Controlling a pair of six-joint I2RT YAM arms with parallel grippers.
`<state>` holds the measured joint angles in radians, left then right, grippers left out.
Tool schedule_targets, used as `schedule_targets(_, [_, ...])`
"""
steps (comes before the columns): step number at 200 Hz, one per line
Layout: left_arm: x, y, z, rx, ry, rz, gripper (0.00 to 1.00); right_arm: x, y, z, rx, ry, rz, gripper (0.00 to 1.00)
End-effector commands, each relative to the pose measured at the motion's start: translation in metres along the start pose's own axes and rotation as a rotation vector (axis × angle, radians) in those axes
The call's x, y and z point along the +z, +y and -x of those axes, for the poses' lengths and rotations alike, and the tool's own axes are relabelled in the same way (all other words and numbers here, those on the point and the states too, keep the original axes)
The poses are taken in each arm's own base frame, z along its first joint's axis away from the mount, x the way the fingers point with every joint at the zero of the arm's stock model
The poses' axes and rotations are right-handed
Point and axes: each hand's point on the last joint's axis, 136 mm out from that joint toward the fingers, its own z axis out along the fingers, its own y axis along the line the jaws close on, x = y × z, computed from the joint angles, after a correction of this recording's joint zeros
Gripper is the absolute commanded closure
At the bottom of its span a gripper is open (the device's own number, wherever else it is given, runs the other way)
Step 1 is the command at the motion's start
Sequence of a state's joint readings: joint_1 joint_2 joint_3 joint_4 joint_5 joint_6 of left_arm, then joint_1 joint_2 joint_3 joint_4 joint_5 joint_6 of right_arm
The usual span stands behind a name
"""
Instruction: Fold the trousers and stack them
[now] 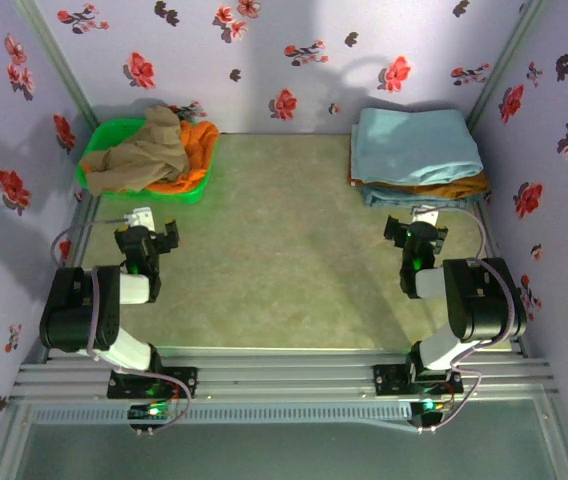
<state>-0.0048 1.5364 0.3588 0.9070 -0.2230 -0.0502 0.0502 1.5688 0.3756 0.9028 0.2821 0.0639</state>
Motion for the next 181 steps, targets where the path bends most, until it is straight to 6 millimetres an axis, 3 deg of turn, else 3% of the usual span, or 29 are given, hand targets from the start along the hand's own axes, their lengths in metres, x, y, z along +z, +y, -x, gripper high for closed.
schedule_targets(1, [0.0033, -0.0044, 0.0089, -0.002, -0.02, -0.014, 0.0, -0.0003, 0.0, 0.0049, 0.032, -0.008, 0.008, 0.01])
schedule_targets(181, [0.0031, -0.0049, 0.009, -0.002, -0.02, -0.015, 0.0, 0.0011, 0.001, 0.0049, 0.034, -0.002, 0.019, 0.01])
